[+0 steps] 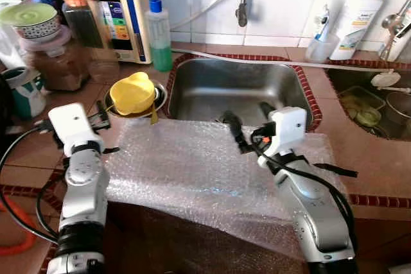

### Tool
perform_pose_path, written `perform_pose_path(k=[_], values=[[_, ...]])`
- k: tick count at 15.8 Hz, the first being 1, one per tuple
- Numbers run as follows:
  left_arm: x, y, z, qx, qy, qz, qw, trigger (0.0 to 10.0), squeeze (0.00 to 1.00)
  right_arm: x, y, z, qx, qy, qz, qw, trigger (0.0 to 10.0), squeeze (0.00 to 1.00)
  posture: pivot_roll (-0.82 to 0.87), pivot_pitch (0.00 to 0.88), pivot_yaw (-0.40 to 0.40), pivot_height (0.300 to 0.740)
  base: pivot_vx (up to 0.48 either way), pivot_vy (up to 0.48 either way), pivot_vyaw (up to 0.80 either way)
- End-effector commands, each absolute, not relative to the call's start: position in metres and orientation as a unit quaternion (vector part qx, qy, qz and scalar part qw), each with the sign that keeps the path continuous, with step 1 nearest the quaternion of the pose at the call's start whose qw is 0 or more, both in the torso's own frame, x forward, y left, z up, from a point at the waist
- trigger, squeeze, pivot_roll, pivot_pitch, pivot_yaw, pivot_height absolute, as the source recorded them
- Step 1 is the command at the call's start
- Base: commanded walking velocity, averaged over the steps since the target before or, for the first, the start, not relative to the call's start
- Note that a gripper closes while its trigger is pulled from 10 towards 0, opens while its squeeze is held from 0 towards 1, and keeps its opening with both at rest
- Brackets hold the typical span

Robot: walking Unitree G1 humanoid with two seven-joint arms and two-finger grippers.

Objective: Kitchen organization

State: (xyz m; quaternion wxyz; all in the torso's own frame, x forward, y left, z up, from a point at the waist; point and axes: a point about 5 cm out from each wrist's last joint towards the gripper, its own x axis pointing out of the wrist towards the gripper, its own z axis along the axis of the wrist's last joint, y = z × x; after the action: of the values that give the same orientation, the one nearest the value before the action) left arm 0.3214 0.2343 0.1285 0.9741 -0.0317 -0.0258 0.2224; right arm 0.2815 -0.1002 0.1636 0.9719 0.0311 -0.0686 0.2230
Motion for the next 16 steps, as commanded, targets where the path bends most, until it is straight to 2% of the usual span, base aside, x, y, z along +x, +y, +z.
perform_pose_path(k=[1, 2, 6, 13, 14, 15, 16], values=[[0.324, 0.241, 0.128, -0.058, -0.015, 0.238, 0.970, 10.0, 0.00, 0.274, -0.092, 0.167, 0.038, -0.068, 0.268, 0.960, 10.0, 0.00, 0.00, 0.044, 0.038, 0.740, 0.000, 0.000, 0.00], [0.328, 0.246, 0.127, -0.079, -0.004, 0.246, 0.966, 10.0, 0.00, 0.266, -0.083, 0.166, 0.028, -0.059, 0.323, 0.944, 10.0, 0.00, 0.00, 0.046, 0.038, 0.740, 0.000, 0.000, 0.00], [0.341, 0.237, 0.127, -0.136, 0.011, 0.207, 0.969, 10.0, 0.00, 0.264, -0.085, 0.163, 0.021, -0.050, 0.326, 0.944, 10.0, 0.00, -0.01, 0.049, 0.044, 0.740, 0.000, 0.000, 0.00], [0.351, 0.225, 0.125, -0.175, 0.027, 0.177, 0.968, 10.0, 0.00, 0.260, -0.083, 0.161, 0.018, -0.046, 0.331, 0.942, 10.0, 0.00, -0.02, 0.052, 0.051, 0.740, 0.000, 0.000, 0.00], [0.353, 0.223, 0.122, -0.207, 0.038, 0.171, 0.963, 8.4, 0.00, 0.259, -0.082, 0.161, 0.018, -0.046, 0.331, 0.942, 10.0, 0.00, -0.02, 0.051, 0.050, 0.740, 0.000, 0.000, 0.00], [0.354, 0.222, 0.120, -0.228, 0.044, 0.172, 0.957, 6.0, 0.00, 0.259, -0.082, 0.161, 0.018, -0.046, 0.332, 0.942, 10.0, 0.00, -0.02, 0.051, 0.050, 0.740, 0.000, 0.000, 0.00], [0.355, 0.221, 0.120, -0.238, 0.044, 0.170, 0.955, 0.0, 0.00, 0.260, -0.082, 0.161, 0.018, -0.046, 0.332, 0.942, 10.0, 0.00, -0.02, 0.051, 0.051, 0.740, 0.000, 0.000, 0.00]])
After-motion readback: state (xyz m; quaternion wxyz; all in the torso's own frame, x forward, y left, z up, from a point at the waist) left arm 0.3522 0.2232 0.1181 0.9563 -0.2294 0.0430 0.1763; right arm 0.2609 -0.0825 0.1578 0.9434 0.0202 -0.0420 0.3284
